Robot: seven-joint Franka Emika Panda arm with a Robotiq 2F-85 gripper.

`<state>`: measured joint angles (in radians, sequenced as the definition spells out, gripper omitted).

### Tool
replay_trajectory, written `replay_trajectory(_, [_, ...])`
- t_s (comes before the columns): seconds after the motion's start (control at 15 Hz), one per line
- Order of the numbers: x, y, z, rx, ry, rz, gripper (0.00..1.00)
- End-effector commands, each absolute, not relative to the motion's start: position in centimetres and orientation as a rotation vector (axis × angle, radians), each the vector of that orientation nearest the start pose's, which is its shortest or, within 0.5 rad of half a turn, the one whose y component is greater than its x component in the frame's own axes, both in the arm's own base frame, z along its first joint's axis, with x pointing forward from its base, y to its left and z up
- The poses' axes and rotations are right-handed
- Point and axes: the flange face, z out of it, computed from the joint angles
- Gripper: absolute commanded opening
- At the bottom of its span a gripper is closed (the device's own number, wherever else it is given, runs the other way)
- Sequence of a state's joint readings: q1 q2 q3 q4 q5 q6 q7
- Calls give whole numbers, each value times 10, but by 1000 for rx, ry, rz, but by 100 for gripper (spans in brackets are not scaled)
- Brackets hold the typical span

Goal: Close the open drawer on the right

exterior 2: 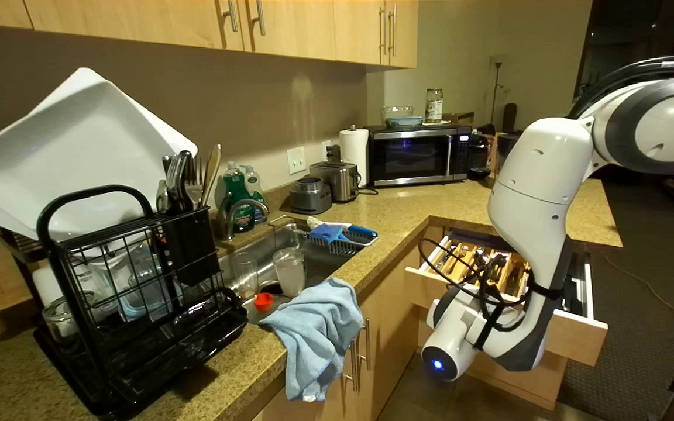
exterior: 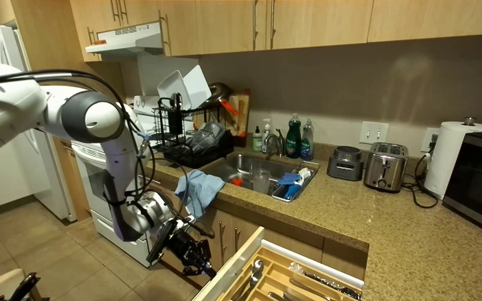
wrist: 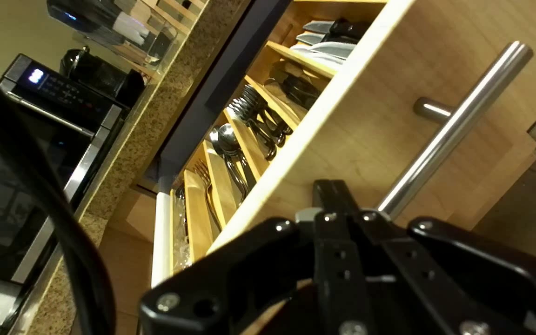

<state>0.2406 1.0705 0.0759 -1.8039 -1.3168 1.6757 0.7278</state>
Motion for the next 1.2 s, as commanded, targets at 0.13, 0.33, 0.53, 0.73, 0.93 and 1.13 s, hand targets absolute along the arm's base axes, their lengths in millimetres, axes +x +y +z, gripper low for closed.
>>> replay_trajectory(0.13, [506, 41, -46, 1707, 516, -431, 0])
replay_trajectory(0.33, [509, 32, -47, 1691, 504, -431, 0])
replay_trajectory(0.53, [511, 19, -48, 1670, 486, -433, 0])
replay_trajectory(0.73, [513, 4, -49, 1650, 468, -439, 0])
replay_trajectory(0.93, [517, -17, -48, 1630, 440, -447, 0])
replay_trajectory(1.13, [526, -45, -47, 1618, 388, -465, 0])
